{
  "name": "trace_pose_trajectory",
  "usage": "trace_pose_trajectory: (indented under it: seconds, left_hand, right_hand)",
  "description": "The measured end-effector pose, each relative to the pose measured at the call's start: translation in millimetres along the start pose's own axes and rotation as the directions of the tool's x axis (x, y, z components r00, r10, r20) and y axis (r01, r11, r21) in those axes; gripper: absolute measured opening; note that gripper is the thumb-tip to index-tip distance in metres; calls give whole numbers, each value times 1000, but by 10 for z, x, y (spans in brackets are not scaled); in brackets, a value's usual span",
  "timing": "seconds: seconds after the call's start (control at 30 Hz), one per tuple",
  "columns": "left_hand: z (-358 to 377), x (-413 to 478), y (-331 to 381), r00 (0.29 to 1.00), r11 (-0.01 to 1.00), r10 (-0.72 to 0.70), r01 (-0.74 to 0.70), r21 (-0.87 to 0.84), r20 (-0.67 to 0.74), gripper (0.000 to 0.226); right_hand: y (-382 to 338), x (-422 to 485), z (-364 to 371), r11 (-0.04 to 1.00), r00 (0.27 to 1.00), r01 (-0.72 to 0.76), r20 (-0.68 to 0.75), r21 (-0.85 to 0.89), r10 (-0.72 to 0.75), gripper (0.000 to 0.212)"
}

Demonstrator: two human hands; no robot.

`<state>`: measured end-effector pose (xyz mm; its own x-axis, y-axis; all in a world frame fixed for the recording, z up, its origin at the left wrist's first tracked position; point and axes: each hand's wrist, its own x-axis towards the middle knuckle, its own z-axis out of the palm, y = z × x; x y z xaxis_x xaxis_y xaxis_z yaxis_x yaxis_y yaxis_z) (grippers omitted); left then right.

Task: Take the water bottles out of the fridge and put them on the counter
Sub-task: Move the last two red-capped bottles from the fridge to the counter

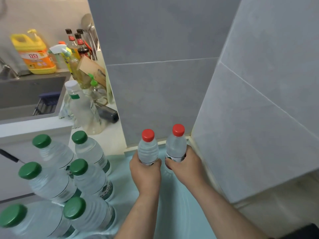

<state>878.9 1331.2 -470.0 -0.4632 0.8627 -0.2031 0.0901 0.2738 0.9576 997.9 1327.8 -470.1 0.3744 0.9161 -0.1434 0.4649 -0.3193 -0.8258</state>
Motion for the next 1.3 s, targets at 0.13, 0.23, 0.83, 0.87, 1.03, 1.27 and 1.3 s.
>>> trace_pose_trajectory:
  seconds: [0.13,0.23,0.83,0.87,1.03,1.27,1.3]
  left_hand:
    - [62,15,-17,1000,1000,-9,9,-9,-20,27]
    - [102,35,-29,1000,1000,22,-22,-5,-20,28]
    - [-8,-186,744,997,996,81,-80,-36,20,88]
    - [-48,-223,876,994,993,107,-105,-49,31,91]
    - [-401,-388,1391,963,967,241,-228,-111,119,85]
    - [-1152,-507,1741,887,931,363,-355,-82,285,62]
    - [-1267,-502,1762,868,922,382,-382,-64,318,58]
  right_hand:
    - [56,31,-36,1000,999,16,-31,-9,-16,36]
    - [85,39,-44,999,998,41,-41,5,-41,37]
    - [-216,-115,-311,988,992,95,-90,123,-84,39]
    - [-326,-169,-373,986,991,105,-94,126,-94,44]
    - [-903,-472,-659,982,980,167,-125,84,-156,60]
    - [-1551,-1001,-796,966,959,258,-127,10,-255,57]
    - [-1622,-1078,-791,964,956,266,-130,10,-262,57]
